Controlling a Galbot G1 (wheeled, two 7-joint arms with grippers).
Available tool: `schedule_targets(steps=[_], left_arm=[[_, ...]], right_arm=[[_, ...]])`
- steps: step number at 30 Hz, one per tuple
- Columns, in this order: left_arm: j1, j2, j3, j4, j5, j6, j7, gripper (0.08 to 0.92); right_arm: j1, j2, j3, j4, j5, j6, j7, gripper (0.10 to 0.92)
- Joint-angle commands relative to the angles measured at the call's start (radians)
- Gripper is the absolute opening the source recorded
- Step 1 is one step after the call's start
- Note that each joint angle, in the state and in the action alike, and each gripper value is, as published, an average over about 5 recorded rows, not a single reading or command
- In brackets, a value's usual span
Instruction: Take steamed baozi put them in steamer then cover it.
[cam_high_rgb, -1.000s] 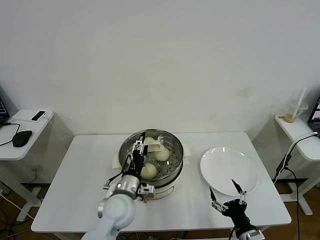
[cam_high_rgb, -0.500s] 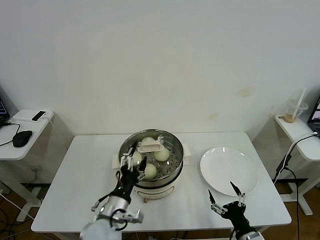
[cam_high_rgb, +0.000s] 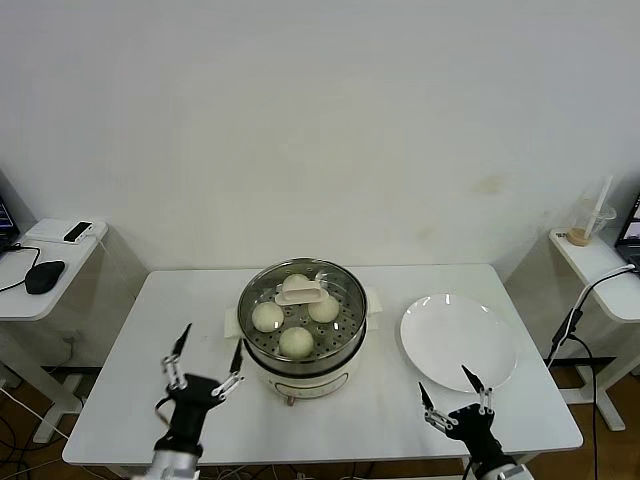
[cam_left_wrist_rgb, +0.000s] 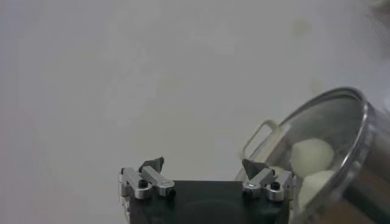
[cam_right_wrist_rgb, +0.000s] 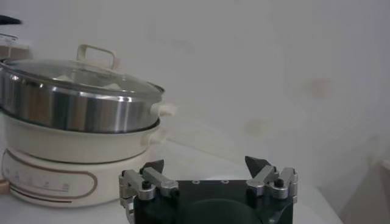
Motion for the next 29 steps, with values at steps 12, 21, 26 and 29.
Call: schedule_targets(steps=[12,21,26,29], left_arm=[[0.29,-0.061,-0.123,-0.021,-0.493,-0.018,0.031,0.823],[0.29,-0.064,-0.107,-0.026,-0.482,0.027,0.028,0.823],[0.284,-0.062,-0.103,-0.016,-0.48,0.033,0.023,0.823],[0.281,-0.061,-0.105,-0.007,-0.48,0.034,0.023,0.823]], right_arm=[[-0.013,-0.031,-0.105,-0.036,0.077,-0.024,0.027,0.823],[-0.041,-0.03,-0.118,-0.001,0.146,-0.044,0.061,0.823],[-0.046,-0.028,-0.114,0.012,0.144,-0.064,0.06,0.823],[-0.05,-0.029,-0.113,0.015,0.141,-0.069,0.059,0.823]])
